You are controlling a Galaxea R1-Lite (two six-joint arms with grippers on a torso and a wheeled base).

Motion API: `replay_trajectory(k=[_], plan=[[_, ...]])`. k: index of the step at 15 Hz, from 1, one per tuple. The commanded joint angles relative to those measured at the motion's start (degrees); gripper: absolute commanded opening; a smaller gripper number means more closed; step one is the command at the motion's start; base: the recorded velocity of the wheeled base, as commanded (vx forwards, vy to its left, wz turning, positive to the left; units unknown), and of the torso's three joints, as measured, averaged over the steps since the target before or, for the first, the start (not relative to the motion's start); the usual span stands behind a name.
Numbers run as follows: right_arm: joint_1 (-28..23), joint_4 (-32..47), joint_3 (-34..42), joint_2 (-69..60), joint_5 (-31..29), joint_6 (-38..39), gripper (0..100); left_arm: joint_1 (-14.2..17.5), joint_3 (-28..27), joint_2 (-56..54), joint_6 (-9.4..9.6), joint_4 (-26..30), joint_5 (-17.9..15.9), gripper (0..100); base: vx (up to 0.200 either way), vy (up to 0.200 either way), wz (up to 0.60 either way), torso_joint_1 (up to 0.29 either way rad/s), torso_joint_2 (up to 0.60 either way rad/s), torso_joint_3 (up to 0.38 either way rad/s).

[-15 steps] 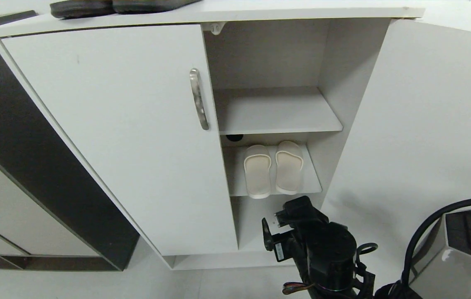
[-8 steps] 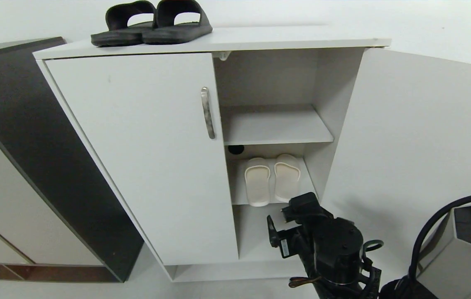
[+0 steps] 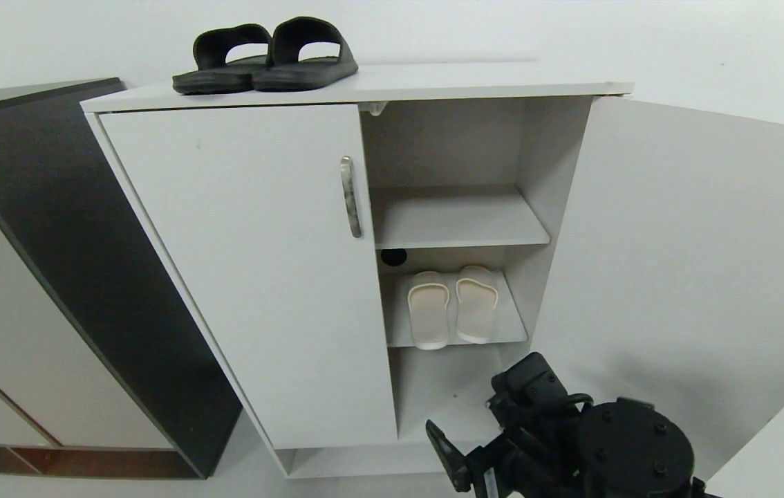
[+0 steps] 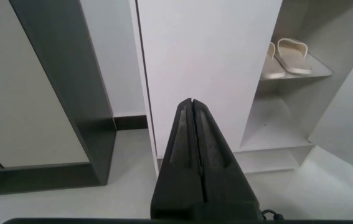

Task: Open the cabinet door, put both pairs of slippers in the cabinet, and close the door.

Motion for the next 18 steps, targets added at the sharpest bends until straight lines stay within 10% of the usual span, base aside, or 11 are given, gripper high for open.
replay_trajectory(k=[1, 18], plan=[[0.37, 2.52, 0.61, -3.44, 0.27, 0.10, 100, 0.06, -0.01, 0.09, 0.01, 0.05, 0.01, 0, 0.000, 0.000, 0.00, 0.000, 0.00, 0.000], [-2.00, 2.26, 2.98, -3.80, 1.68, -2.01, 100, 0.06, -0.01, 0.09, 0.01, -0.04, 0.01, 0, 0.000, 0.165, 0.00, 0.002, 0.00, 0.003]])
